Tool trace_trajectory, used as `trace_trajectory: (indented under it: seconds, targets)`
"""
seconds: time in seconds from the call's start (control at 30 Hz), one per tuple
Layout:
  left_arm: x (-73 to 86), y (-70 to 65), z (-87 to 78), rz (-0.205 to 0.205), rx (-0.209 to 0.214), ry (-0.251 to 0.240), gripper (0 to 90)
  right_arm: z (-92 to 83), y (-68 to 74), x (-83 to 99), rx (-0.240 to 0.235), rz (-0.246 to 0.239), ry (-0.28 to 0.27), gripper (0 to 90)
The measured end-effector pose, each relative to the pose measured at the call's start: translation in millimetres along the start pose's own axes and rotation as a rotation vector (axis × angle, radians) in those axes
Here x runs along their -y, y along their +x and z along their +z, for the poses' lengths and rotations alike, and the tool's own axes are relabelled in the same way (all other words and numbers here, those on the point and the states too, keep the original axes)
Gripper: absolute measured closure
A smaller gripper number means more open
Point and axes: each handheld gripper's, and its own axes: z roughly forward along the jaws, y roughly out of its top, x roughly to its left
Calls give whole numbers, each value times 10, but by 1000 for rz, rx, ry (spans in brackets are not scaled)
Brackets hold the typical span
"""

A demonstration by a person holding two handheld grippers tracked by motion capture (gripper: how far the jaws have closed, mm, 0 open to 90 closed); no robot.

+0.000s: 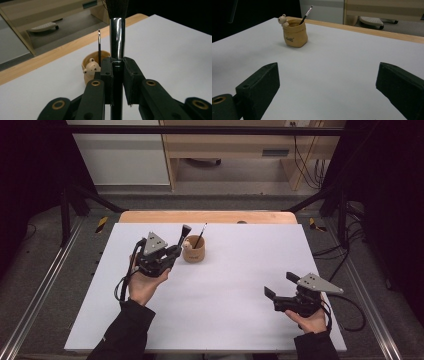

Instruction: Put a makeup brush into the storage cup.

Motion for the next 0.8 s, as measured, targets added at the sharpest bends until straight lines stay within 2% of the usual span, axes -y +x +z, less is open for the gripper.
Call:
trace_trajectory:
  seconds: [0.37,0.4,0.43,0.47,0.8]
  targets:
    - [-69,30,149,-79,-33,-104,787,-11,-1,-7,2,-4,-5,55]
    - [-87,50,168,-57,-46,-125,787,-12,-3,-8,2,-6,-6,55]
    - [-92,30,178,-90,-39,-123,787,-13,-2,-9,2,-5,-6,55]
    - [-103,31,193,-95,-43,-133,787,-16,-2,-10,0,-6,-6,55]
    - [-201,49,334,-112,-80,-176,787,-23,-11,-13,3,-1,-10,55]
